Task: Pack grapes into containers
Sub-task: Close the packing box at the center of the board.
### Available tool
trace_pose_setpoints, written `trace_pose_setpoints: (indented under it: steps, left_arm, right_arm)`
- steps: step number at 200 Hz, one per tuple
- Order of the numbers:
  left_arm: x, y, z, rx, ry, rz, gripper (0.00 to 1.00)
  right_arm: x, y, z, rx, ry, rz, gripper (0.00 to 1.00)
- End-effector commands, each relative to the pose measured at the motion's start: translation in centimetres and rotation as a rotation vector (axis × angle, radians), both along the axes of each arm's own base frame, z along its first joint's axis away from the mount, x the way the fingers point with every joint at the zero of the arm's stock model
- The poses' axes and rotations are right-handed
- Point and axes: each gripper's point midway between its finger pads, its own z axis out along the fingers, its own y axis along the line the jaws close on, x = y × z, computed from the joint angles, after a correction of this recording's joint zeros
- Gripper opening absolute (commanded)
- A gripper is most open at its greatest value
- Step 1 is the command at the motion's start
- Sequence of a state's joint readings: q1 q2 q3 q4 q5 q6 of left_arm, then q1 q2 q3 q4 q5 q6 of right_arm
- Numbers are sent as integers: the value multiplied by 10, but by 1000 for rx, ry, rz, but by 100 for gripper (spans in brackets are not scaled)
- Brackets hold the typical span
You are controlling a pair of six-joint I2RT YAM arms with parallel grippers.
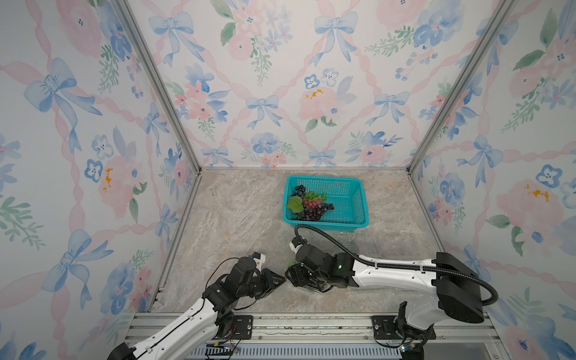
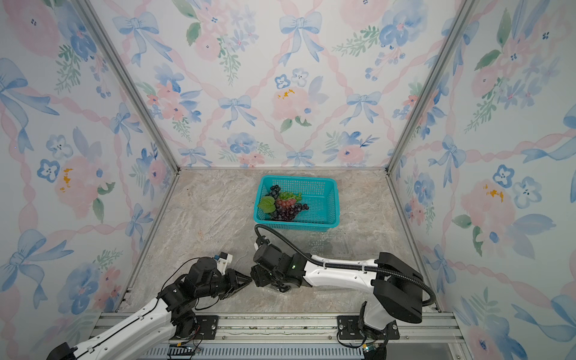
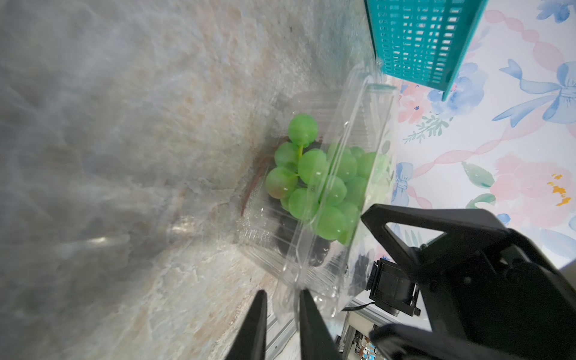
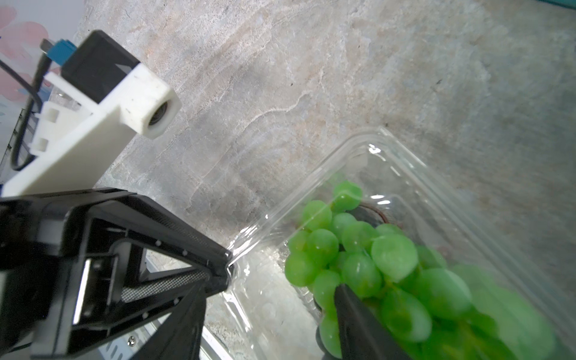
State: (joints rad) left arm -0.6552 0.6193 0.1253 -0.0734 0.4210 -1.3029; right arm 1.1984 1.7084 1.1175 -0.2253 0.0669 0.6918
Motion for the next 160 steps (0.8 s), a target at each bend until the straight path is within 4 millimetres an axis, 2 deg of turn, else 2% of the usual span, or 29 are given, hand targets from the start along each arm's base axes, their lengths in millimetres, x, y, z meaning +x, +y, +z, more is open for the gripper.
trace_pose_setpoints:
  steps: [1,69,96,123,128,136,160]
  left_arm:
    - [5,3,-4,14,-13,35,19]
    - [4,8,-17,53,-4,42,5]
    - [7,6,-10,47,-25,38,4]
    - [11,4,1,35,-54,43,11]
    - [12,3,4,30,-61,45,15]
    - [15,3,8,29,-73,50,22]
    - [23,2,28,15,-104,75,31]
  right_arm:
    - [-13,-27,-42,-131,89,-9,65]
    - [-12,-28,-43,-130,91,-12,65]
    - [-12,-28,-38,-124,84,-10,65]
    - [-8,-37,-15,-111,53,-21,68]
    - [-6,-40,-1,-85,41,-26,70]
    - [-6,-47,8,-73,34,-38,72]
    - [-10,-70,29,-55,29,-63,77]
